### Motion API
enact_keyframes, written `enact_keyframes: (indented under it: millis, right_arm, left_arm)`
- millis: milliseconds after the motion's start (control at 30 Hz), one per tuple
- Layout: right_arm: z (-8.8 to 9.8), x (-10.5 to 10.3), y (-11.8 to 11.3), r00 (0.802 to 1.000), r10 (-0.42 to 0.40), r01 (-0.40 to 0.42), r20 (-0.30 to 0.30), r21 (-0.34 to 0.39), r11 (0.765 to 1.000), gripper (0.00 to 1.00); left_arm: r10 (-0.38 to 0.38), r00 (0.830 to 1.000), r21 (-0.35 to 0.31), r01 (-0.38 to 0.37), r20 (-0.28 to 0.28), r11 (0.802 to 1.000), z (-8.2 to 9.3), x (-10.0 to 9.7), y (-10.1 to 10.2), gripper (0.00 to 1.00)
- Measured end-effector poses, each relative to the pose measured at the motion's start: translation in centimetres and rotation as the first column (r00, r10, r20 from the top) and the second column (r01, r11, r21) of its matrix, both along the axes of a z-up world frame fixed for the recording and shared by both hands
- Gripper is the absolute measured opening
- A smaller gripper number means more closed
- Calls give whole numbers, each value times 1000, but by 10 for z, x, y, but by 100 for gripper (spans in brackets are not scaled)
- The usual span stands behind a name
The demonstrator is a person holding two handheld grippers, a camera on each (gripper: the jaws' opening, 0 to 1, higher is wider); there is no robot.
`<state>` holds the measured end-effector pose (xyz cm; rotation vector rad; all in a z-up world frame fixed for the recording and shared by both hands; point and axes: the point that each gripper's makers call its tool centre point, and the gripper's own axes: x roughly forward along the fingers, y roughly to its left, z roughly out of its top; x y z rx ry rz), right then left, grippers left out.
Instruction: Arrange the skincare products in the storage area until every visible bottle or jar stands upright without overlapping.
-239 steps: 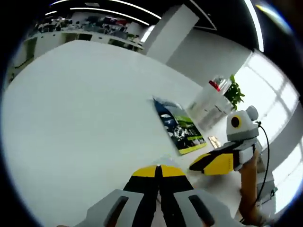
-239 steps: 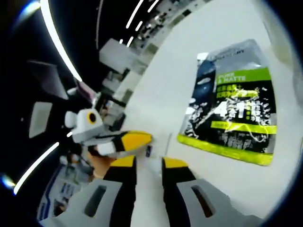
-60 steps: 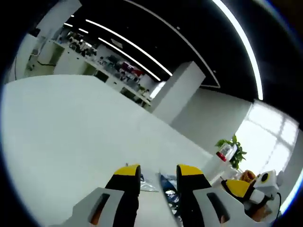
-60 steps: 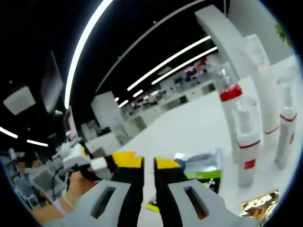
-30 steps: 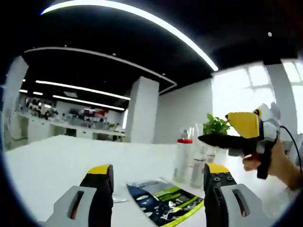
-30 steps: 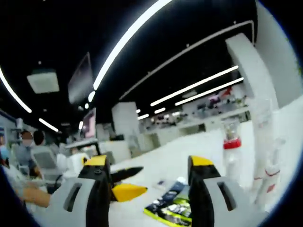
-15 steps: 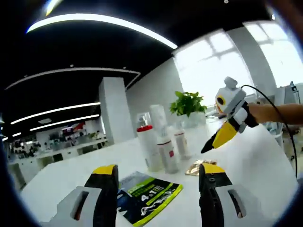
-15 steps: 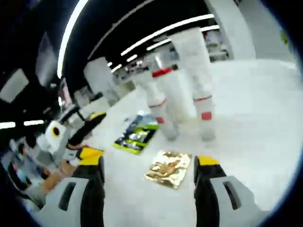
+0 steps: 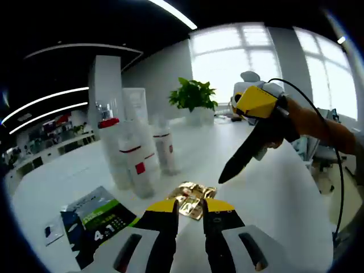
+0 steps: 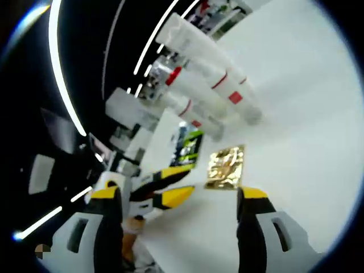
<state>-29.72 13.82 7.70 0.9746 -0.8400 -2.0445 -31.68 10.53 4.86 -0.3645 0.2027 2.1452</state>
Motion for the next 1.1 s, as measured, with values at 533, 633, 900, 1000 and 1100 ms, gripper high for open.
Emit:
enact_keyframes:
  millis: [533, 633, 900, 1000, 1100]
  right_arm:
    - [-1, -3, -4, 998, -59, 63, 35, -125, 990, 77]
    - [0, -8, -4, 996, -75, 81, 45, -147, 986, 78]
    - [-5, -23, -8, 991, -123, 129, 53, -142, 981, 70]
    - [-9, -31, -4, 988, -145, 150, 48, -111, 983, 57]
    - [-13, -37, -3, 986, -153, 160, 68, -102, 982, 41]
  left_arm:
    - [97, 992, -104, -89, 75, 991, -27, -24, 8, 0]
    - [106, 992, -95, -99, 75, 991, -26, -25, 6, 0]
    - [121, 990, -67, -116, 75, 991, -26, -27, 4, 0]
    - [129, 989, -58, -125, 77, 990, -27, -28, 2, 0]
    - [132, 988, -49, -128, 85, 991, -27, -28, 2, 0]
